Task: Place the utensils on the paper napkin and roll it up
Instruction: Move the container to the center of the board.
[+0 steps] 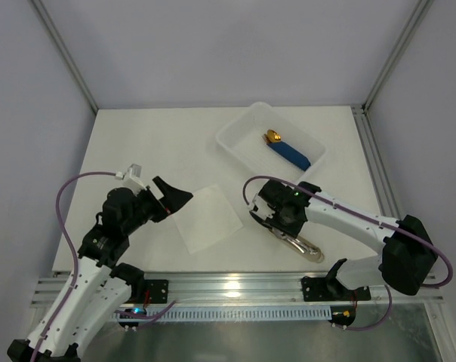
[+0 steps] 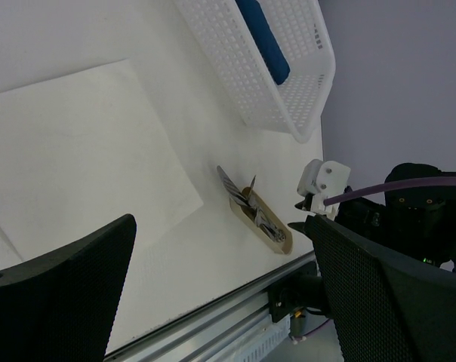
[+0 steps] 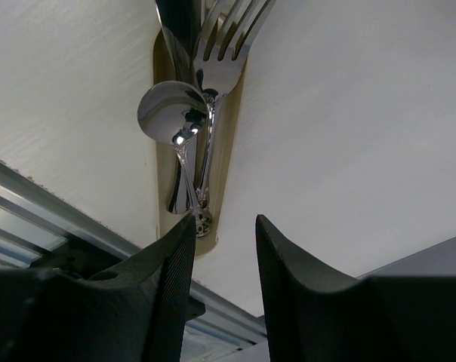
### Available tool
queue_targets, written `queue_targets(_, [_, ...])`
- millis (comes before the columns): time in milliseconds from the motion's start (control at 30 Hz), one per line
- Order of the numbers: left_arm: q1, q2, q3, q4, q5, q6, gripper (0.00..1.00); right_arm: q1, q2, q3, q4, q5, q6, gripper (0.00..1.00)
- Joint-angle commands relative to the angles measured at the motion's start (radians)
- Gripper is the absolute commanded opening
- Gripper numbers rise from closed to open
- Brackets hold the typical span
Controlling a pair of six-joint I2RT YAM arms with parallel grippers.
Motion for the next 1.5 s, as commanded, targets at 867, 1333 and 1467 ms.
queue_targets(867, [0.004,0.095,0.039,-0.043,0.027,-0.016,0.85,0.007,-0.174,0.040,0.160,0.105,0.010,0.51])
queue_targets(1333, [0.004,0.029,-0.016,-0.029,0.048,-0.011,0.86,0.004,0.103,-0.001,0.266,0.161,-0.002,0.37])
queue_targets(1467, [0.004,0.060,-0.021,-0.012,0.061,-0.005,0.86,-0.003,0.119,-0.013,0.289,0.167,-0.012,0.35])
